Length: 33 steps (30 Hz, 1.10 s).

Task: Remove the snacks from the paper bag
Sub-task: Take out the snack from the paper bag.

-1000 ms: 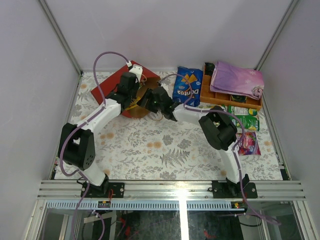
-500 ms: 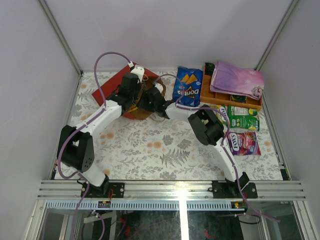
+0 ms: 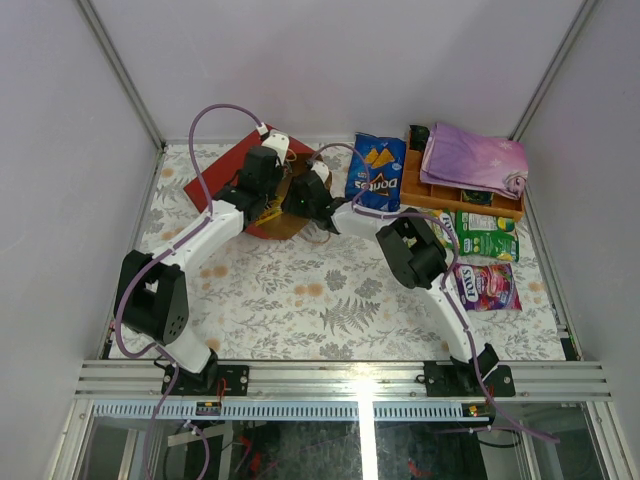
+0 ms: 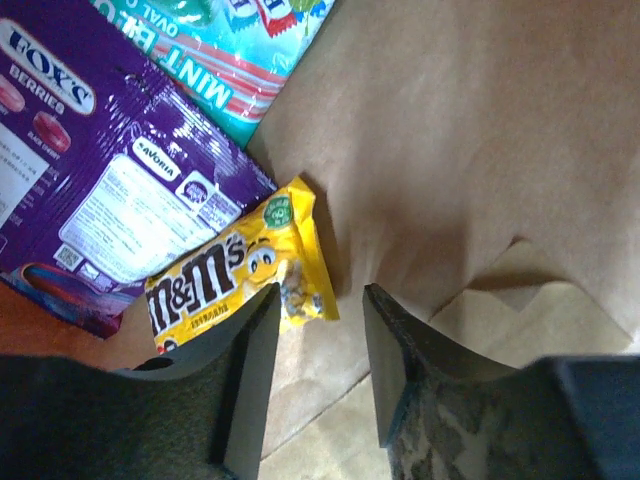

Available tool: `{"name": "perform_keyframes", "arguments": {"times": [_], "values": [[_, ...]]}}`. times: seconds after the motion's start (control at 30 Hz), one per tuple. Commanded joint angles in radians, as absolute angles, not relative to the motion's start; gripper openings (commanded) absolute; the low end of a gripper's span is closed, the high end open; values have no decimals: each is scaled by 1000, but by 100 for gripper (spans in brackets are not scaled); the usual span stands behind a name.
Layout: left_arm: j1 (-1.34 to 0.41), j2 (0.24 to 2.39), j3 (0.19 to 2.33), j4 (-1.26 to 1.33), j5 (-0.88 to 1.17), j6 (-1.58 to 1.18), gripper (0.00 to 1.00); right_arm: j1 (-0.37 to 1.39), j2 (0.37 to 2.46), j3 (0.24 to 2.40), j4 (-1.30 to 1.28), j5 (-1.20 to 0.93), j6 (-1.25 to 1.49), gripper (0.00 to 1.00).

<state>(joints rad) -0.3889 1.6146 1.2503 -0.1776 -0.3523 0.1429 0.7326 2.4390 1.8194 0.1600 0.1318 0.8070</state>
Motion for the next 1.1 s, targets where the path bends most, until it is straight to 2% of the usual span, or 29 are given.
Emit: {"name": "perform_keyframes", "arguments": {"times": [0.0,0.2,0.33,0.43,0.47,0.77,0.9,1.07], "values": [[-401,1609,1256,-165,-368,128,0,721,2488,1913,153,127,801,44],[-401,1615,1256,-164,-373,130,0,720,2544,1990,127,67,816,30],[-400,1619,1256,-164,-377,132,0,720,2540,1966,145,47,826,22],[-400,1620,1256,-163,-377,132,0,720,2523,1940,166,34,830,9],[-400,1620,1256,-162,-378,132,0,721,2513,1927,175,29,831,2],[-400,1635,1254,-158,-386,135,0,721,2247,1674,300,26,811,0],[-400,1643,1255,-159,-398,137,0,706,2056,1431,371,35,800,0],[-400,1643,1260,-160,-396,133,0,601,1797,1116,494,36,874,0]]}}
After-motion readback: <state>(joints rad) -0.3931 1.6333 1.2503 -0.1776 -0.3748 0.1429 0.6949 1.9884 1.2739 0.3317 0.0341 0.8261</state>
